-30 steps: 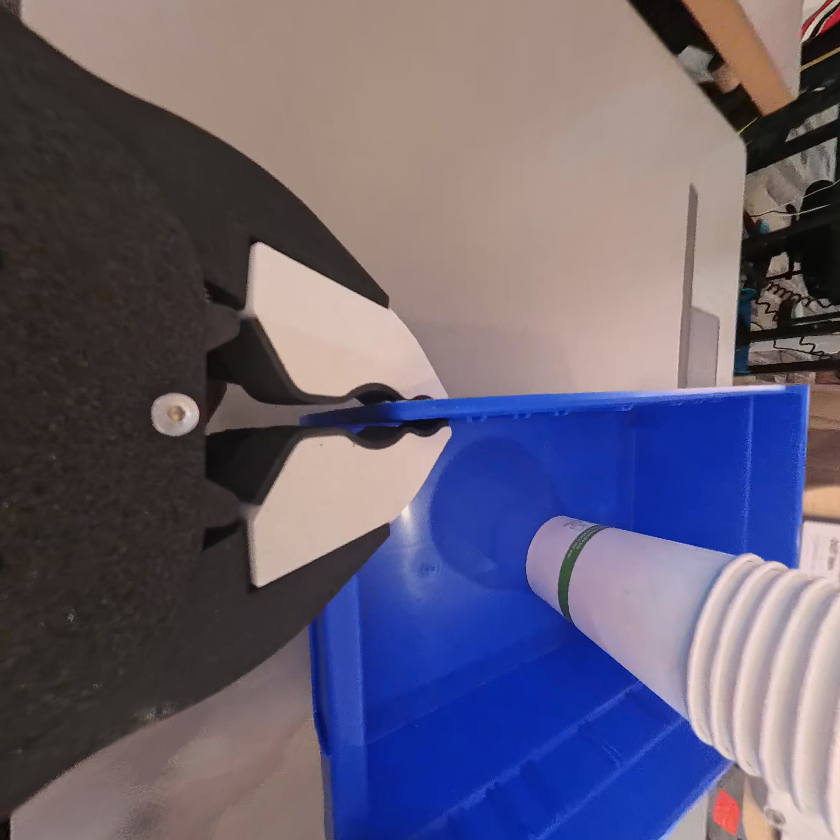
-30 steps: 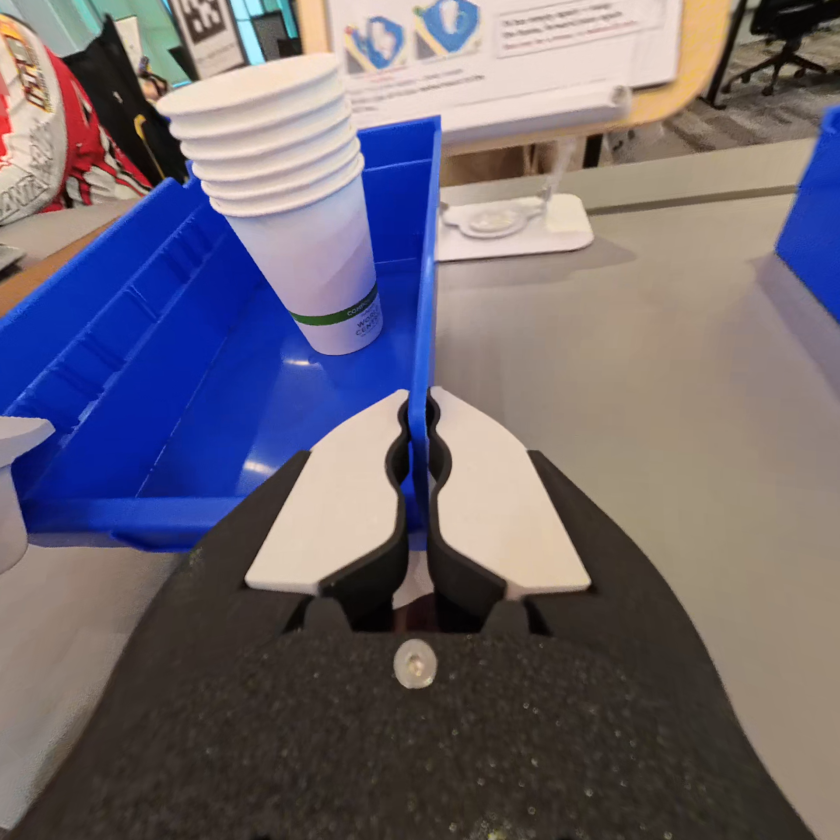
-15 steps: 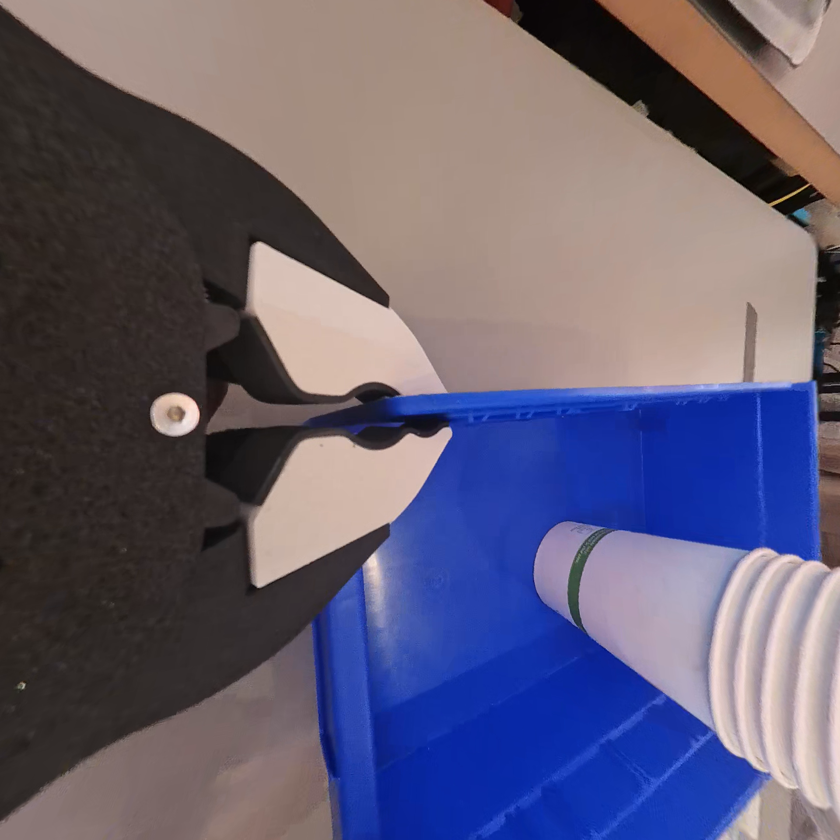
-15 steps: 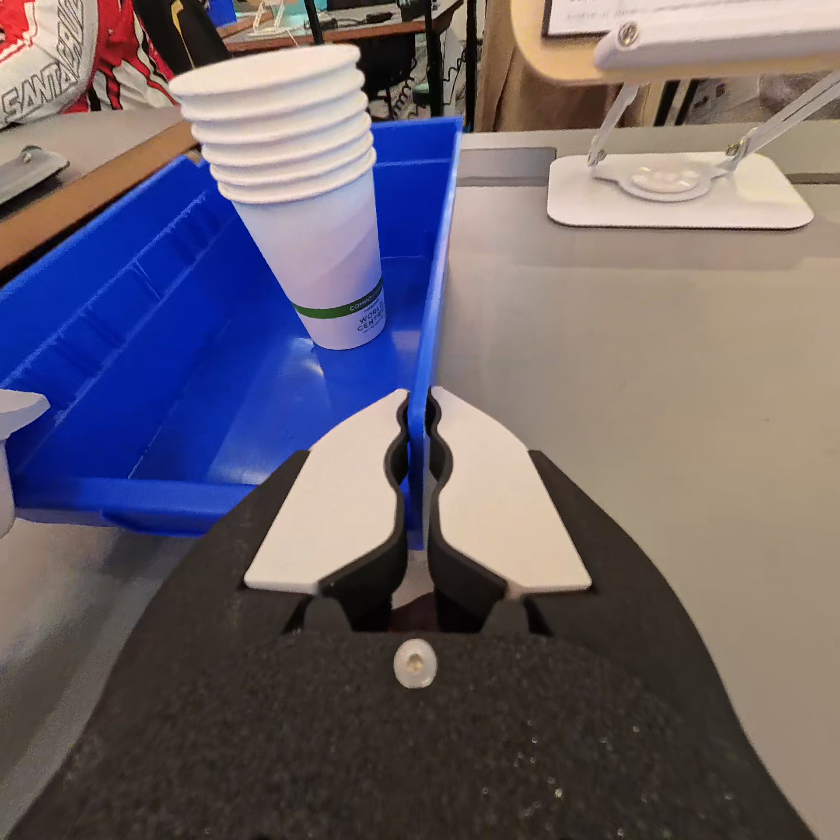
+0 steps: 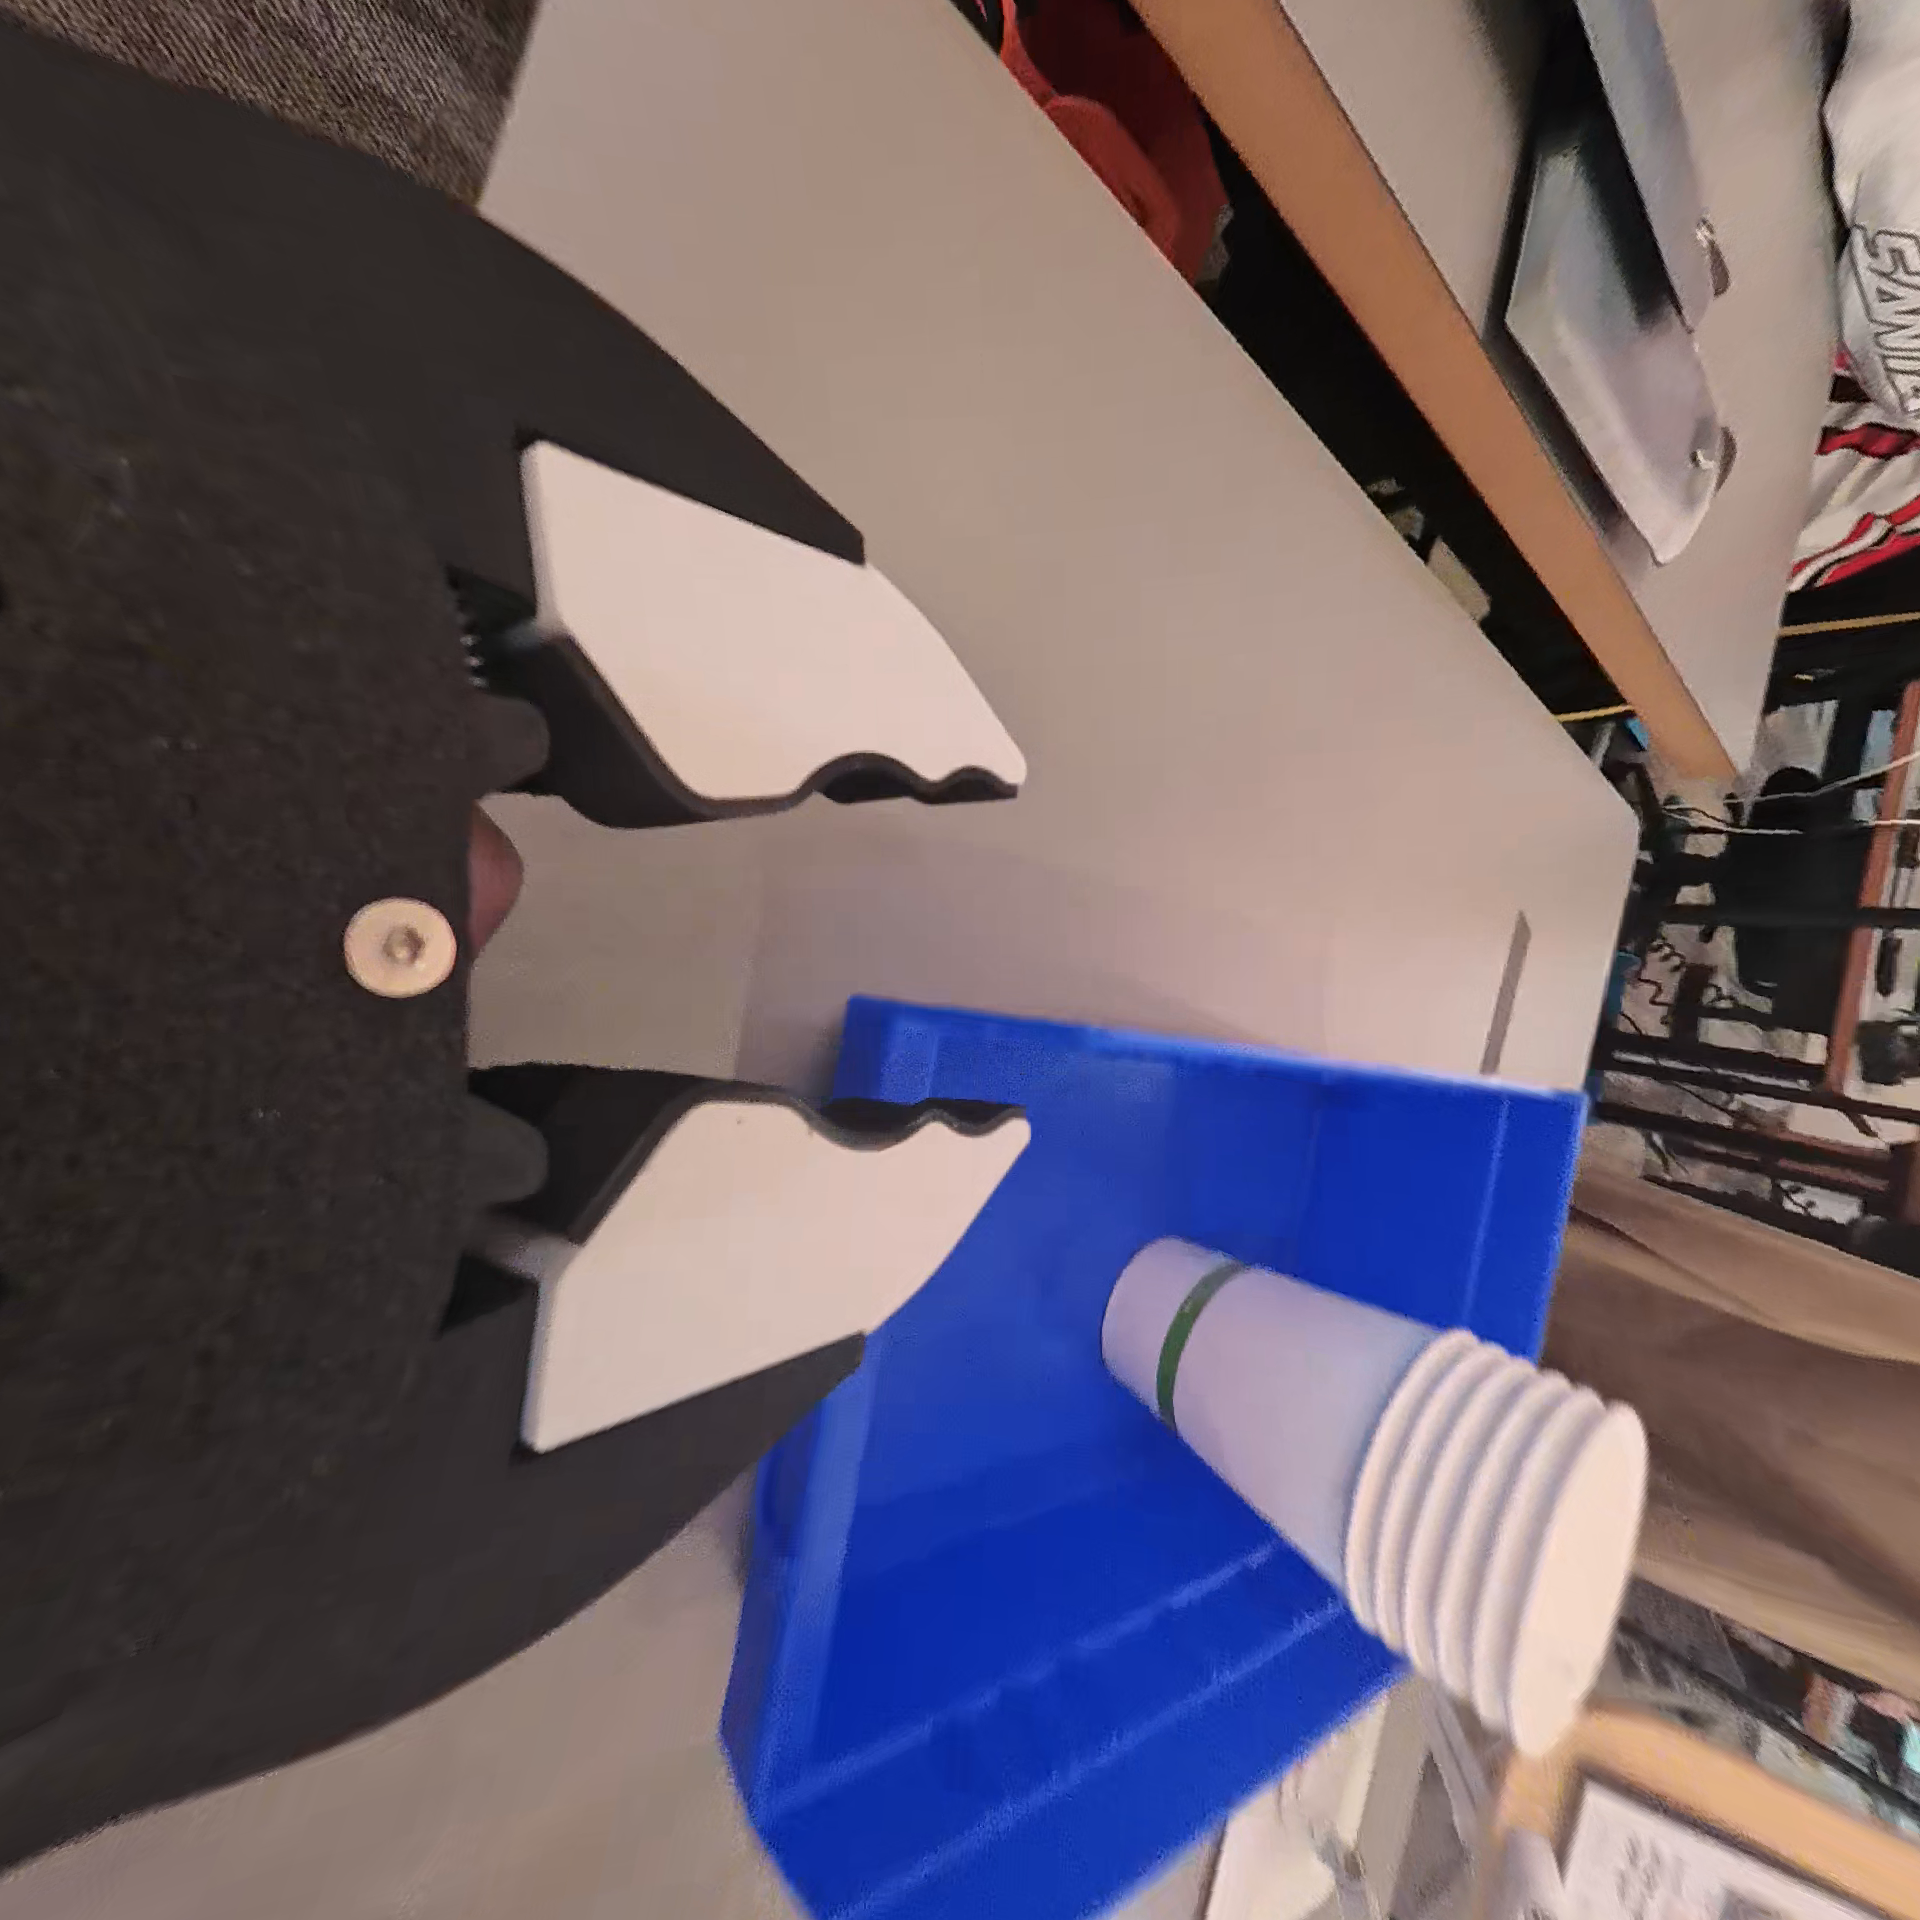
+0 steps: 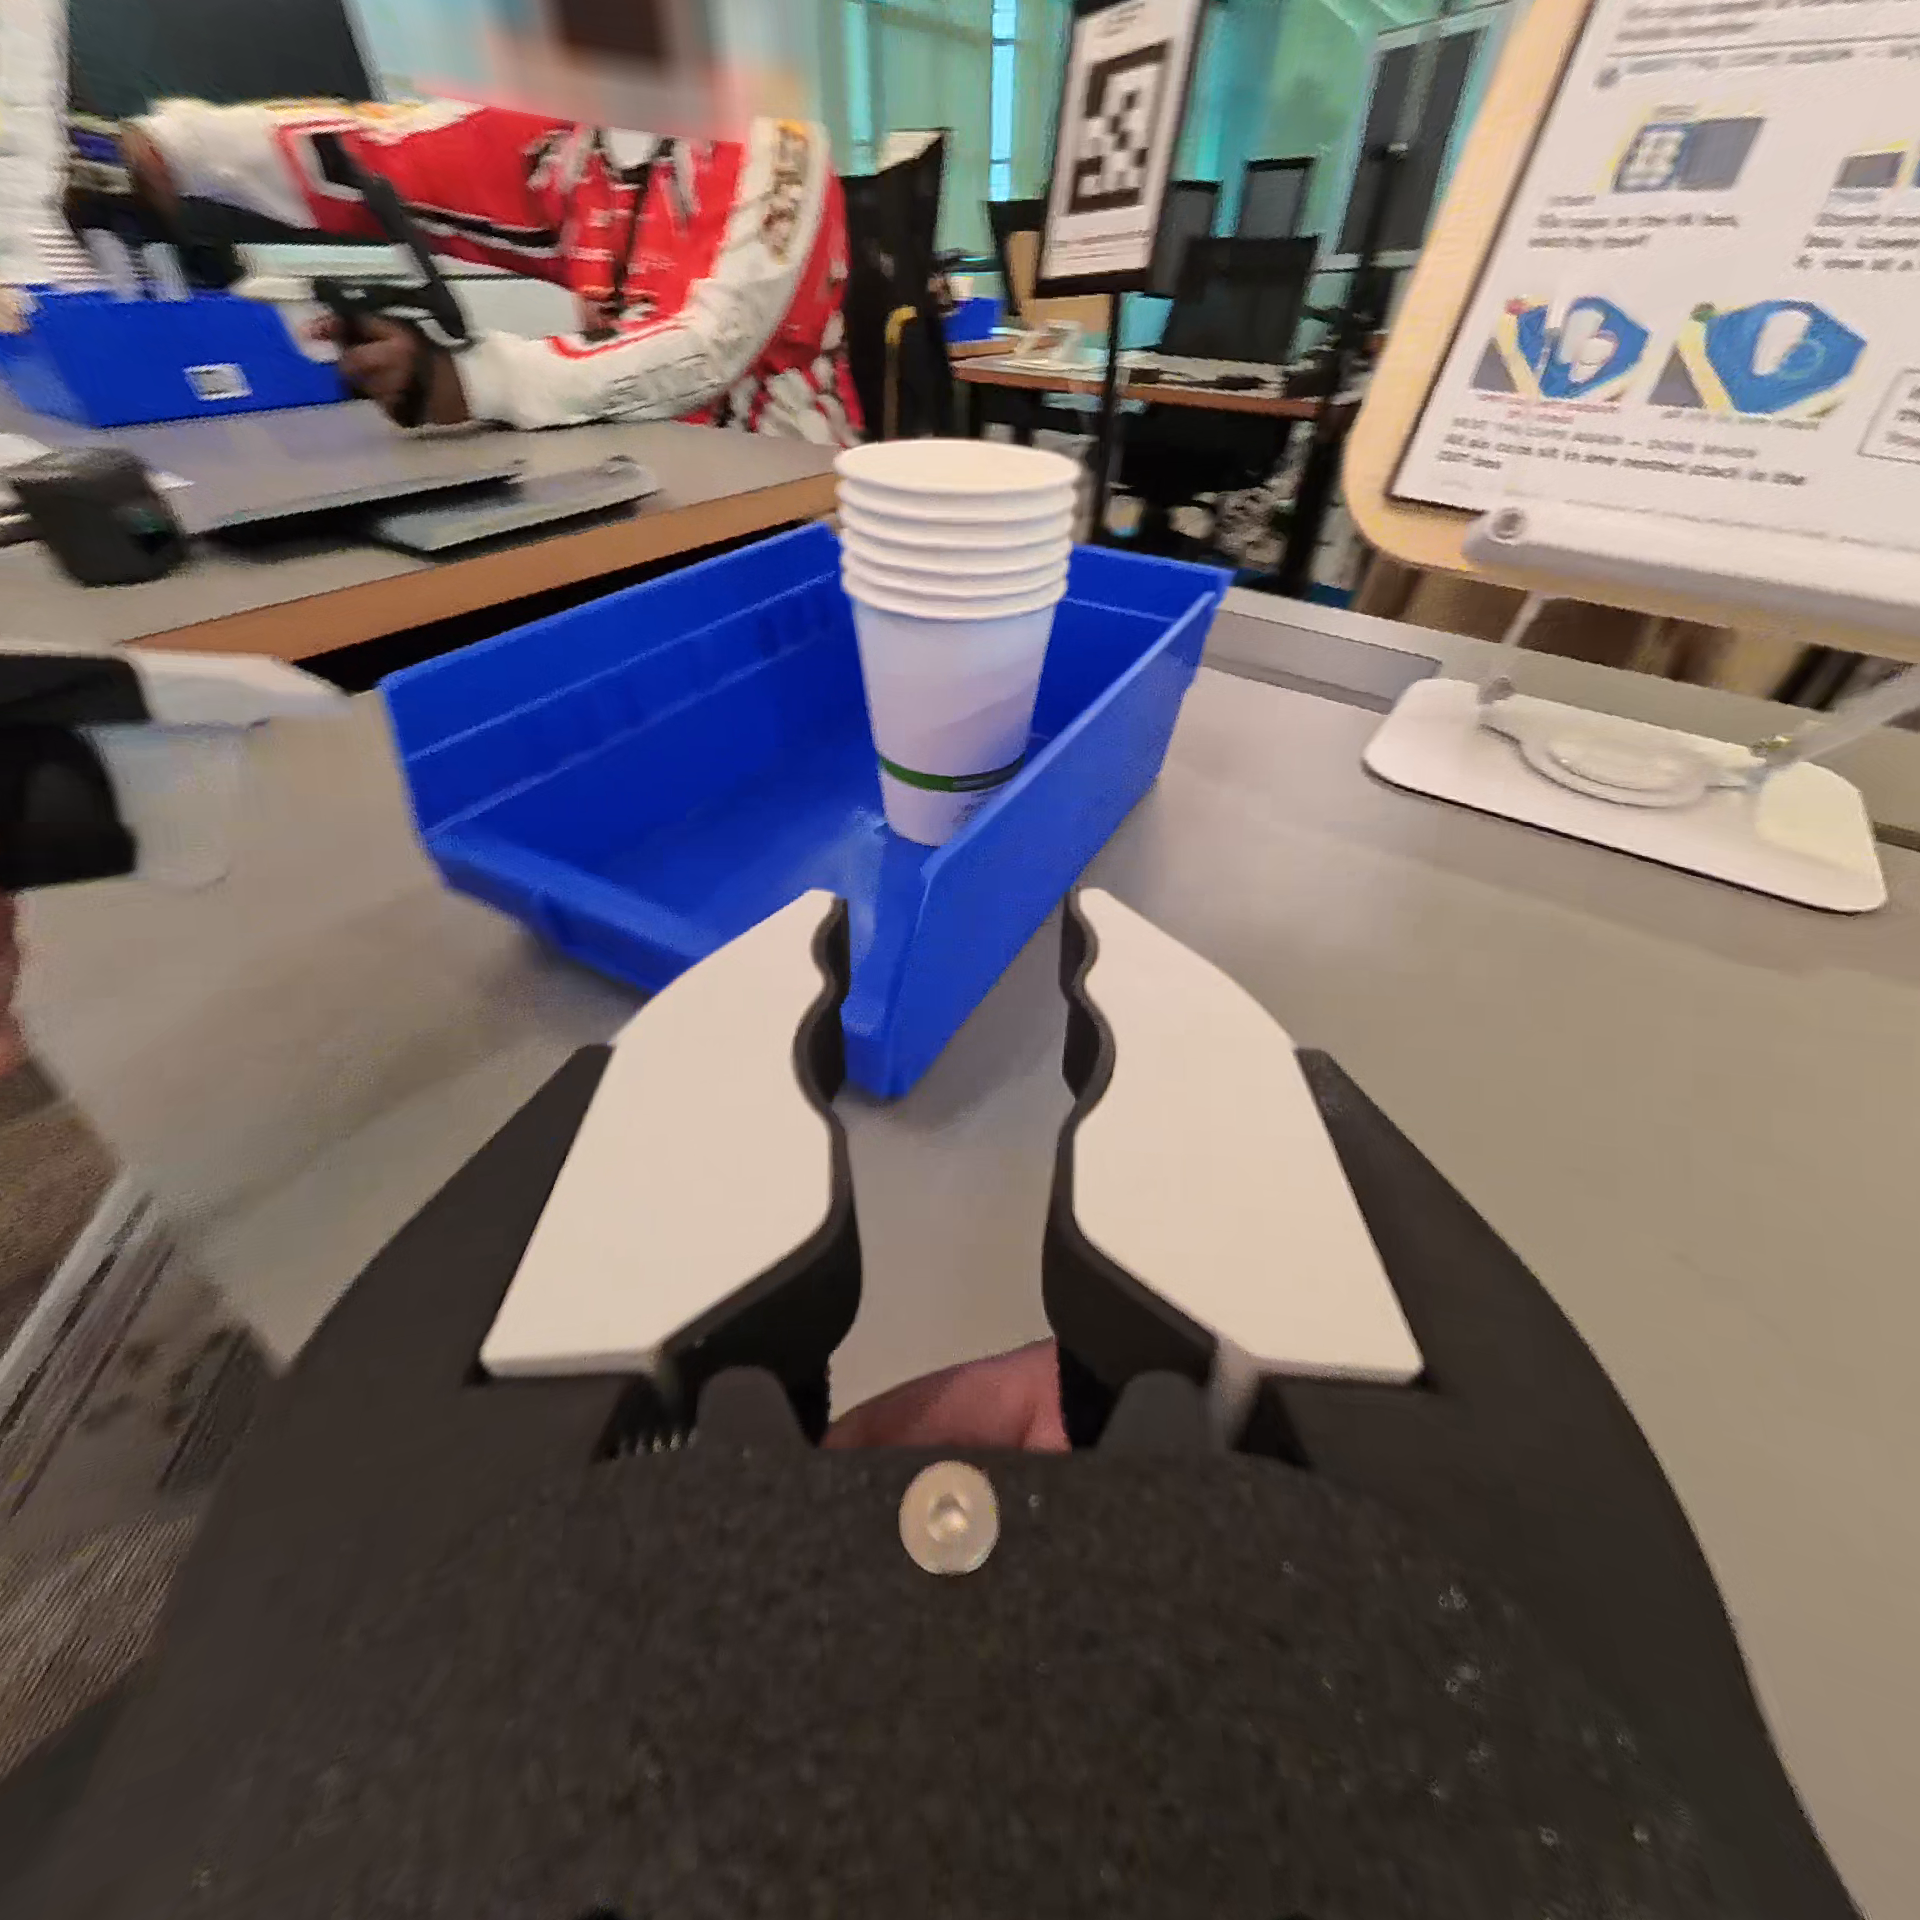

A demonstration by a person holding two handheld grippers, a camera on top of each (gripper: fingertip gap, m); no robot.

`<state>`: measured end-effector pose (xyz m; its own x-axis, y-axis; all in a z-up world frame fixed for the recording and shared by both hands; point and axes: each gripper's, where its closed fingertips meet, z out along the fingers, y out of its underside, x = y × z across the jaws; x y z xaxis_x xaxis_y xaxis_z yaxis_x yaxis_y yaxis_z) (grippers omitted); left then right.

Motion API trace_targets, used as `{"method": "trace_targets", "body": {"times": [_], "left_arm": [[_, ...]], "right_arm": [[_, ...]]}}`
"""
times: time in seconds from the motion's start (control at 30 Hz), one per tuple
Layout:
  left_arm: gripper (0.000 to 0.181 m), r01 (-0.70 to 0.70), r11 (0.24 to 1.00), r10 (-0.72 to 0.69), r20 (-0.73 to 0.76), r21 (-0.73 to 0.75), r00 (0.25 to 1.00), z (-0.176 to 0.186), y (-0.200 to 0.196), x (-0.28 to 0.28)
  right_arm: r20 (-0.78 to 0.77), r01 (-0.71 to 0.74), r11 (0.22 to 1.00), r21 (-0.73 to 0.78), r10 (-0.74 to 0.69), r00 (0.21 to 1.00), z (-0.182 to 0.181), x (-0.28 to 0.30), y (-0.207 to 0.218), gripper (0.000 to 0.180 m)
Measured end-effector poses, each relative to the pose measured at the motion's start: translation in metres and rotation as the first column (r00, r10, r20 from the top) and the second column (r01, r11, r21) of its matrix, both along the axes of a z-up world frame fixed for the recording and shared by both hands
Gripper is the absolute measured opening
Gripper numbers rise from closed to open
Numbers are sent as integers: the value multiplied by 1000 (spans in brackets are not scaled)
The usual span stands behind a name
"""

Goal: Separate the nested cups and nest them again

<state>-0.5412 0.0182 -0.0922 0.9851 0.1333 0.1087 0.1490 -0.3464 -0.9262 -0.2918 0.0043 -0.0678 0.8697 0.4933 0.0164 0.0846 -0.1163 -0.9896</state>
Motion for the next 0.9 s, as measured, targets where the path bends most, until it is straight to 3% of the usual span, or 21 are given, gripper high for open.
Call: {"method": "trace_targets", "body": {"times": [0.17,0.27,0.37,0.53,0.63,0.73,0.9], "left_arm": [[53,112,992,-112,4,55,994,21,-35,61],[53,217,973,-219,25,74,975,27,-45,106],[53,283,956,-284,6,73,959,23,-43,138],[57,330,942,-333,31,64,942,2,-40,176],[60,356,930,-359,20,92,933,-10,-56,213],[59,347,932,-347,-22,103,938,-25,-70,245],[54,347,925,-331,-124,156,936,-18,-73,261]], "right_arm": [[59,-164,977,-136,173,983,-17,61,-38,35],[153,-183,952,-244,224,963,-45,113,-50,46],[203,-102,969,-224,148,968,-59,176,-45,54],[62,-33,991,-133,42,997,-52,251,-50,64],[77,-20,997,-79,26,997,-43,275,-60,67],[37,101,993,-56,-99,994,-35,306,-59,63],[-45,264,959,-107,-270,962,-41,340,-54,59]]}}
